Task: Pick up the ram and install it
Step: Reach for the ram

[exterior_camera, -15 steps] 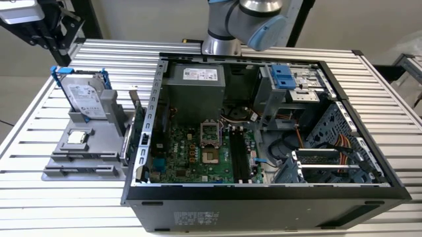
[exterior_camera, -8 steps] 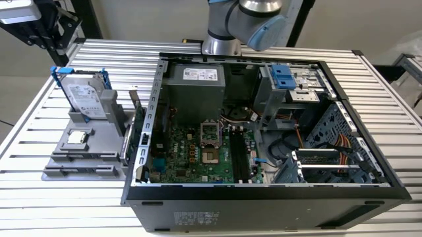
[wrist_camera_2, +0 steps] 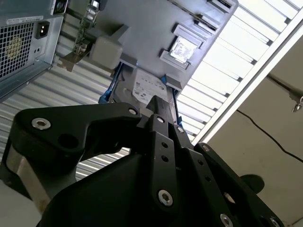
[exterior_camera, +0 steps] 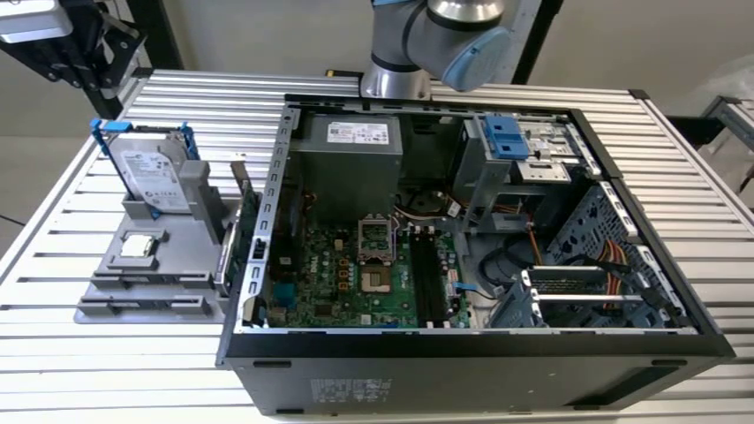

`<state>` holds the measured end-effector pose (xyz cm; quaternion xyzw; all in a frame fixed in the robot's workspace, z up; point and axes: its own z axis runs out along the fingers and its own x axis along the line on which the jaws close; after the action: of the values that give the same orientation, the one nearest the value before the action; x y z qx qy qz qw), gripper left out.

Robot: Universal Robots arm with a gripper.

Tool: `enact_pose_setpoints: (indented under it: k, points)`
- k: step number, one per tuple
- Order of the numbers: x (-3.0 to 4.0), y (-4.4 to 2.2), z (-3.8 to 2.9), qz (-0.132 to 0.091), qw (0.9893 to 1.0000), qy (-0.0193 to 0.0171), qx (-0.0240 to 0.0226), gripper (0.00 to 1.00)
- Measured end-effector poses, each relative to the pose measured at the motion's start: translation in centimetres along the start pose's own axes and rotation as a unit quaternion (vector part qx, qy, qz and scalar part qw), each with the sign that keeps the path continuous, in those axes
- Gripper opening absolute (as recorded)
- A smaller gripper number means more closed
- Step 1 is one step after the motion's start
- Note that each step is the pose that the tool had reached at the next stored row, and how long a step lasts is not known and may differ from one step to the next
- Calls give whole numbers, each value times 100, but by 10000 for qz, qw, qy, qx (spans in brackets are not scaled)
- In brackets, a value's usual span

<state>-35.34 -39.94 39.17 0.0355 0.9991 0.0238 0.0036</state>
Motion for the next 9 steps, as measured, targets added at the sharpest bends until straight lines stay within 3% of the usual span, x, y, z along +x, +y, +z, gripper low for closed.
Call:
enact_pose_setpoints:
  k: [9]
  points:
    - [-10, -130, -6, 1, 10000, 6, 0, 0]
